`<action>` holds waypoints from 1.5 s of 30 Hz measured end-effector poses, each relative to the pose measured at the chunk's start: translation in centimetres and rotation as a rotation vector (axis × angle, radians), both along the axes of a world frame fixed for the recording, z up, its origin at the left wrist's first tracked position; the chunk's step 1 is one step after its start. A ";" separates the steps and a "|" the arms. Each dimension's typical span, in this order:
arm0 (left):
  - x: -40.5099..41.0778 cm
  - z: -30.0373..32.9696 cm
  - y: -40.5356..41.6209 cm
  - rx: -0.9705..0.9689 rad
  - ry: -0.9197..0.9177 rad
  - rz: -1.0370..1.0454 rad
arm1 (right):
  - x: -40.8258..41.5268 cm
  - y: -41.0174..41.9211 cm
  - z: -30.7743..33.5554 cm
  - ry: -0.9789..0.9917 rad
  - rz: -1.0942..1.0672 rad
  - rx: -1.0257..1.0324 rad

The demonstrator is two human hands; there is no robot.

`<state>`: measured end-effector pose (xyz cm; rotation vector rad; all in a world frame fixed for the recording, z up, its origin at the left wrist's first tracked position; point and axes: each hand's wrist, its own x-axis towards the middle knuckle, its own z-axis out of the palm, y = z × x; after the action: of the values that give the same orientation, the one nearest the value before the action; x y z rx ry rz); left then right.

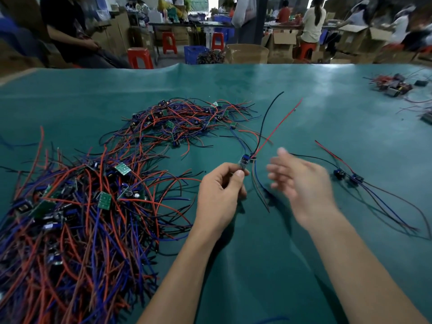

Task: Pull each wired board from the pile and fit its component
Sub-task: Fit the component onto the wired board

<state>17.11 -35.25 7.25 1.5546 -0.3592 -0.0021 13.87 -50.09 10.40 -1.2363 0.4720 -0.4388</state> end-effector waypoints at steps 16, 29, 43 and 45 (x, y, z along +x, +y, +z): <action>-0.1 0.1 -0.2 0.296 -0.070 0.000 | 3.1 10.5 14.9 -0.423 0.440 -0.650; 0.2 0.3 -0.2 0.232 -0.004 0.270 | 9.7 -0.7 0.8 0.605 0.168 -1.317; 0.4 -0.3 -0.2 0.112 0.022 0.091 | 1.5 2.2 -0.8 -0.124 0.113 -0.394; 0.4 -0.2 -0.2 0.043 0.053 0.098 | 1.3 2.0 -0.6 -0.135 0.128 -0.362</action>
<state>17.46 -35.42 7.09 1.6098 -0.2419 0.0252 15.18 -48.06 9.76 -1.5644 0.1994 -0.5094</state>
